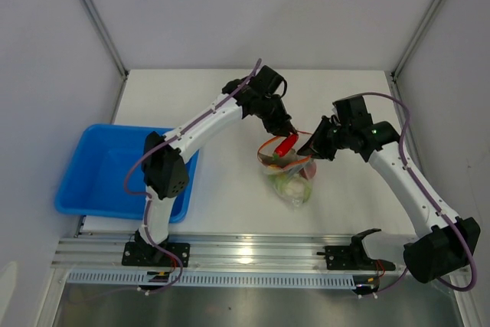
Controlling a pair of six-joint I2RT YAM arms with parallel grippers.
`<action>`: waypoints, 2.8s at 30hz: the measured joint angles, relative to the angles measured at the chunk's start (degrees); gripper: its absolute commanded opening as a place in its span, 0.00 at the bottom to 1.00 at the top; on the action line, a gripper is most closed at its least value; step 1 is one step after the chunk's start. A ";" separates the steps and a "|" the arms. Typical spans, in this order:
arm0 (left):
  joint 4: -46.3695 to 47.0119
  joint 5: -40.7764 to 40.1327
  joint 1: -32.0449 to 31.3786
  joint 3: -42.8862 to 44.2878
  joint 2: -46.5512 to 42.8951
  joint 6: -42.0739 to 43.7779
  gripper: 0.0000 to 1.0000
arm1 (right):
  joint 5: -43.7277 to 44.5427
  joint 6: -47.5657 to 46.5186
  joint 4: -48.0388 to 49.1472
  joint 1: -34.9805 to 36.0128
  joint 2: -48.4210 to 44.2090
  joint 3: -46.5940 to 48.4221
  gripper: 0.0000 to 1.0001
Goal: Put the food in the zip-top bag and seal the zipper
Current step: Place the fake vegetable in the zipper food storage bag, then adjust the zipper food storage bag at the center of the board.
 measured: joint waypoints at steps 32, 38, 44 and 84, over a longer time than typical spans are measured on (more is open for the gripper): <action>2.43 -12.87 -4.87 0.11 5.14 3.41 0.80 | -0.70 1.31 -0.04 0.09 0.24 0.07 0.00; 1.57 -15.39 -5.01 -0.35 3.26 7.72 0.99 | -1.18 1.14 0.00 -0.35 0.24 0.07 0.00; -0.70 -17.46 -5.03 2.86 -0.63 12.74 0.99 | -1.97 0.22 -0.37 -1.25 0.22 0.07 0.00; 6.10 -9.18 -2.21 -18.86 -10.08 33.79 0.31 | -5.60 -7.08 -3.13 -2.62 0.74 0.81 0.00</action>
